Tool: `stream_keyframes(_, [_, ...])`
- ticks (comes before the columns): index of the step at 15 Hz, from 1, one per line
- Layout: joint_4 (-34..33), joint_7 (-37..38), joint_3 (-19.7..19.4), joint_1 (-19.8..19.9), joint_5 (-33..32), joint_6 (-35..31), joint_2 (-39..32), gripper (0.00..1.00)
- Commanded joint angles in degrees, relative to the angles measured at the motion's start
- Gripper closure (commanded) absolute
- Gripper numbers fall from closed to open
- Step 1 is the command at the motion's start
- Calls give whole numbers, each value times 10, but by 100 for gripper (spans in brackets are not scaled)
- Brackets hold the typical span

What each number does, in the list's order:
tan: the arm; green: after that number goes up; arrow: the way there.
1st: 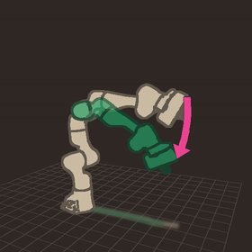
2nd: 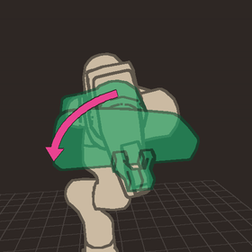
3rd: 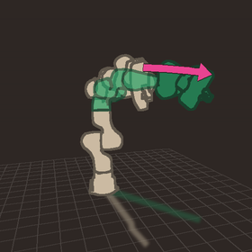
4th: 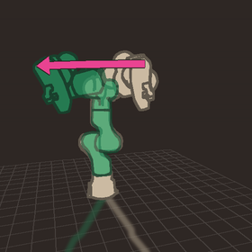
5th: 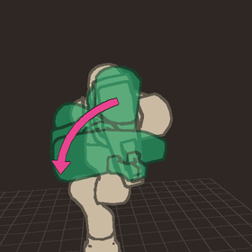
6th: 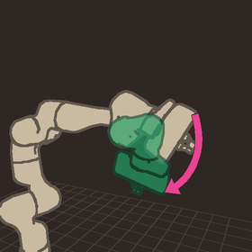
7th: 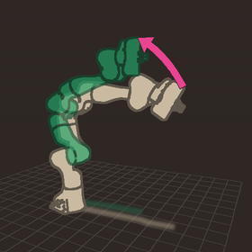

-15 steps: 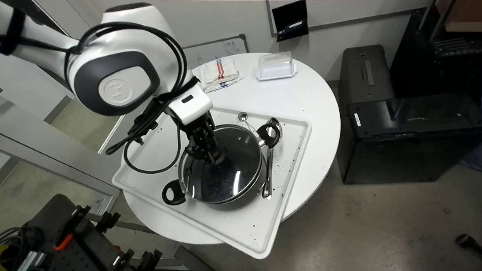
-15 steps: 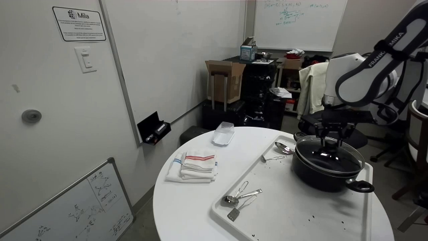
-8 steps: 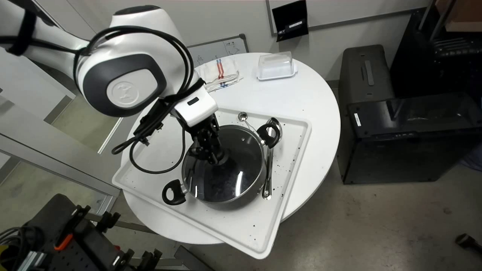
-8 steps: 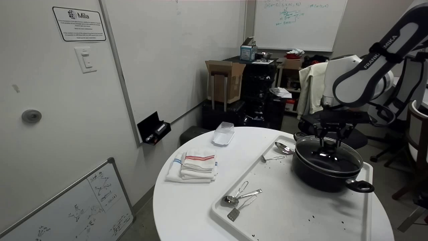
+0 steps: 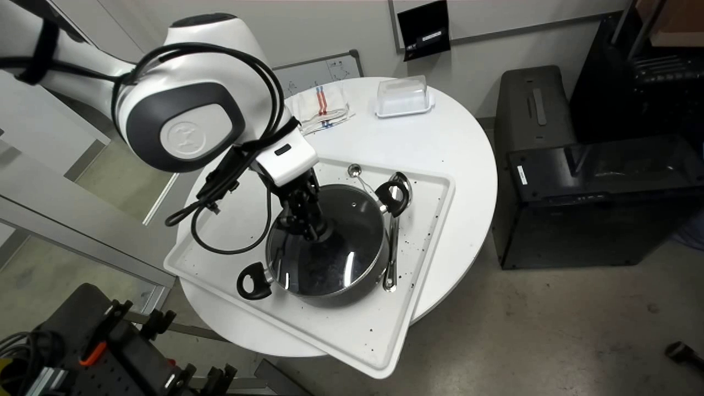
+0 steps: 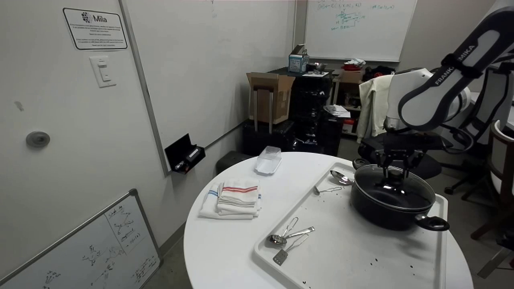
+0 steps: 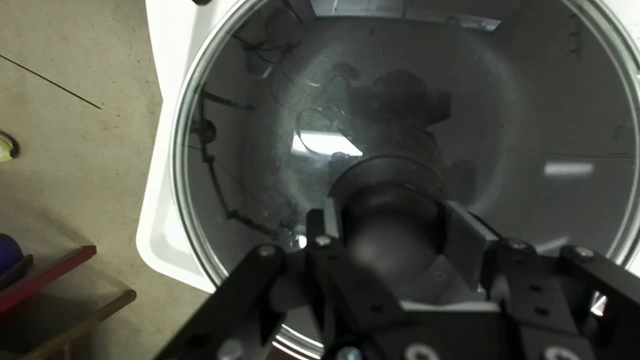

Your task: Cover the pot with the lid

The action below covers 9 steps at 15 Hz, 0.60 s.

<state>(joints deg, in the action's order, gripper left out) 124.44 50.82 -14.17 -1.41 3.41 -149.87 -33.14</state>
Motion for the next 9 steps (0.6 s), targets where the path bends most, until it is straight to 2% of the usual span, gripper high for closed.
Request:
stream_keyframes(1, [-7,8,-2,-9,3,7,4,75])
stream_keyframes(9, [-4,8,-2,-14,1,3,2,75])
